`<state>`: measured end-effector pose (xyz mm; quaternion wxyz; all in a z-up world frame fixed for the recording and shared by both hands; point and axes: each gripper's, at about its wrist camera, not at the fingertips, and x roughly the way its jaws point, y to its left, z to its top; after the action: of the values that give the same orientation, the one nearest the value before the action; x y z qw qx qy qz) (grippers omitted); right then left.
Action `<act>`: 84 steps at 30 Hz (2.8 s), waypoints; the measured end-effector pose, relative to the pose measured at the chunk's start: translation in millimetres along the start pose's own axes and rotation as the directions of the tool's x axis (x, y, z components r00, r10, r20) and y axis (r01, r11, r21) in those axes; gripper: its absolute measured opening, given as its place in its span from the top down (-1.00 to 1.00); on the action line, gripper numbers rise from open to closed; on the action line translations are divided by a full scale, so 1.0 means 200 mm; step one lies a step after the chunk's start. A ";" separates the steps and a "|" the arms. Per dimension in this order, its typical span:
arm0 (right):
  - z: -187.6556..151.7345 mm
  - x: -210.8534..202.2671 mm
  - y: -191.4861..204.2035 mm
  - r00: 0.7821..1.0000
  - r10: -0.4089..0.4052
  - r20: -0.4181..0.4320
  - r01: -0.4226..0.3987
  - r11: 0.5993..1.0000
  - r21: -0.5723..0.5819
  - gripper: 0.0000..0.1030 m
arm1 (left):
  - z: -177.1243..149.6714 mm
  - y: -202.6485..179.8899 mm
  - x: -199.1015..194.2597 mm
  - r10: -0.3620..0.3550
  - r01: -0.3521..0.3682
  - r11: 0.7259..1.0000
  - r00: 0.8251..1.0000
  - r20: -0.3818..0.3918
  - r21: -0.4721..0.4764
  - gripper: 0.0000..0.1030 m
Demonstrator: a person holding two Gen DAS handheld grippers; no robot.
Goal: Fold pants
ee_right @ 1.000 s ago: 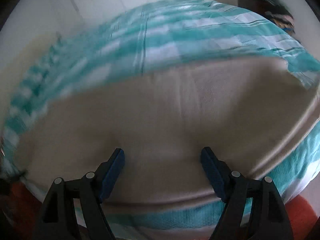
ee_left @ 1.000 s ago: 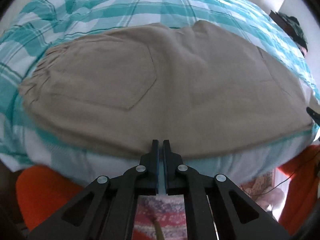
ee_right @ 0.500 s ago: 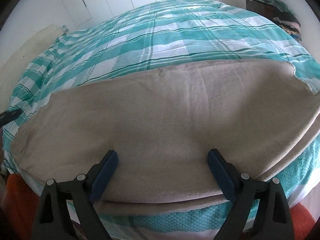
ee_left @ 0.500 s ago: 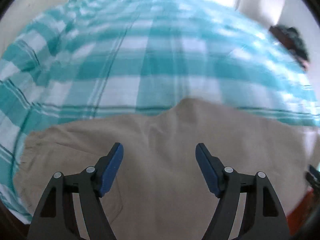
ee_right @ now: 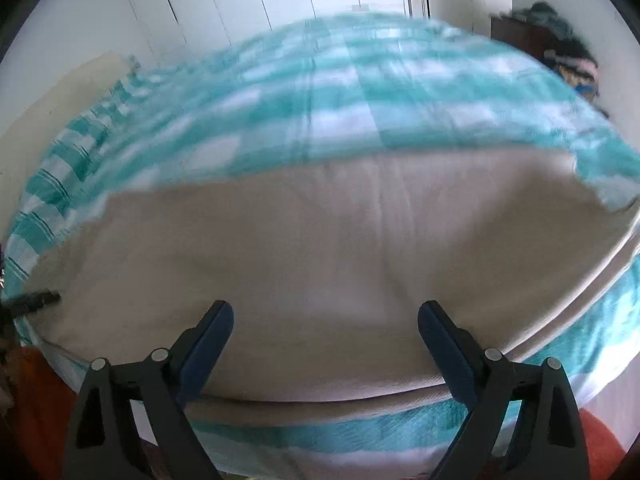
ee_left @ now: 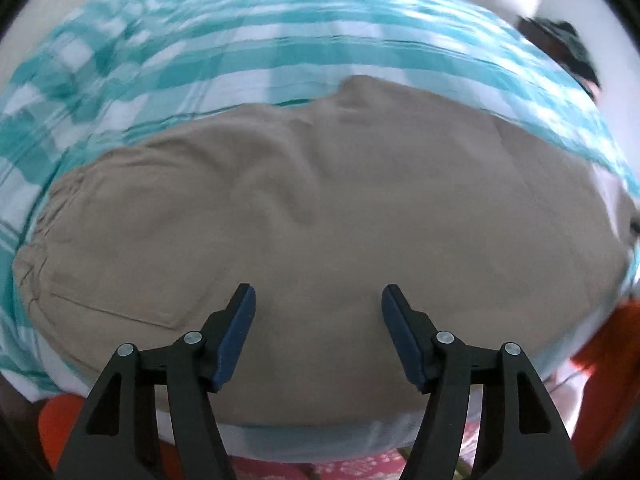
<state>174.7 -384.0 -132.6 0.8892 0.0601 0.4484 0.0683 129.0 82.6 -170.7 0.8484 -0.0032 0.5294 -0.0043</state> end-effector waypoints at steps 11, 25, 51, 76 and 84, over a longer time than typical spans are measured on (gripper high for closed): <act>-0.14 0.06 0.25 0.979 -0.052 -0.195 0.017 0.984 -0.176 -0.82 | -0.10 -0.05 0.00 -0.008 0.008 1.000 1.000 0.002 0.018 -0.40; -0.18 0.10 0.17 0.885 0.438 -0.157 -0.407 0.892 0.195 -0.68 | -0.13 -0.05 -0.02 0.009 -0.009 1.000 0.999 0.043 -0.001 -0.47; -0.22 -0.02 -0.63 0.923 0.342 0.175 -0.381 0.750 0.541 -0.03 | 0.17 -1.46 0.09 -0.206 0.247 0.853 0.969 -0.137 0.460 -0.51; -0.07 -0.44 -0.76 0.875 0.317 0.365 -0.441 0.833 0.333 -0.29 | 0.12 -1.37 0.11 -0.160 0.165 0.937 0.986 -0.043 0.308 -0.70; -0.18 -0.47 -1.31 0.927 -0.058 0.371 -0.235 0.679 0.695 -0.19 | 0.11 -1.35 0.09 -0.174 0.180 0.936 0.984 -0.046 0.302 -0.70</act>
<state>107.3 -656.6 -123.5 0.8537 0.4420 0.2625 -0.0840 154.9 -187.4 -173.8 0.8298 0.0803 0.5278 -0.1625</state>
